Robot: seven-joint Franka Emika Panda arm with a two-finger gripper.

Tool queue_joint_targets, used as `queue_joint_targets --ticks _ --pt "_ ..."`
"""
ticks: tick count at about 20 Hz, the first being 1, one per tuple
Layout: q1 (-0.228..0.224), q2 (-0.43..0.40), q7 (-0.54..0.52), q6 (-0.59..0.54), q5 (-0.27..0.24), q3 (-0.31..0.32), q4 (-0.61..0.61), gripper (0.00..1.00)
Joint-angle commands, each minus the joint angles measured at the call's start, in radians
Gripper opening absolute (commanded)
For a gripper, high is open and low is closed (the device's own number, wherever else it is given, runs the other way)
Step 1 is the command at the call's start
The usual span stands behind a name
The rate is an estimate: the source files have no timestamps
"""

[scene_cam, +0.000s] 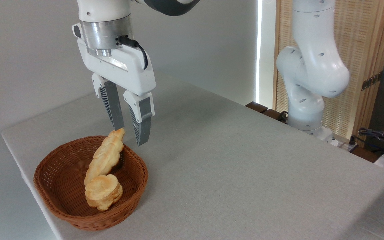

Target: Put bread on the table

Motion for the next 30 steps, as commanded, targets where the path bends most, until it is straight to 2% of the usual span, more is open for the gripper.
queue_joint_targets --ticks 1,30 --pt "0.204 -0.006 0.01 -0.031 0.01 -0.206 0.014 1.0" --pt "0.201 0.019 0.017 -0.028 0.007 -0.217 0.01 1.0"
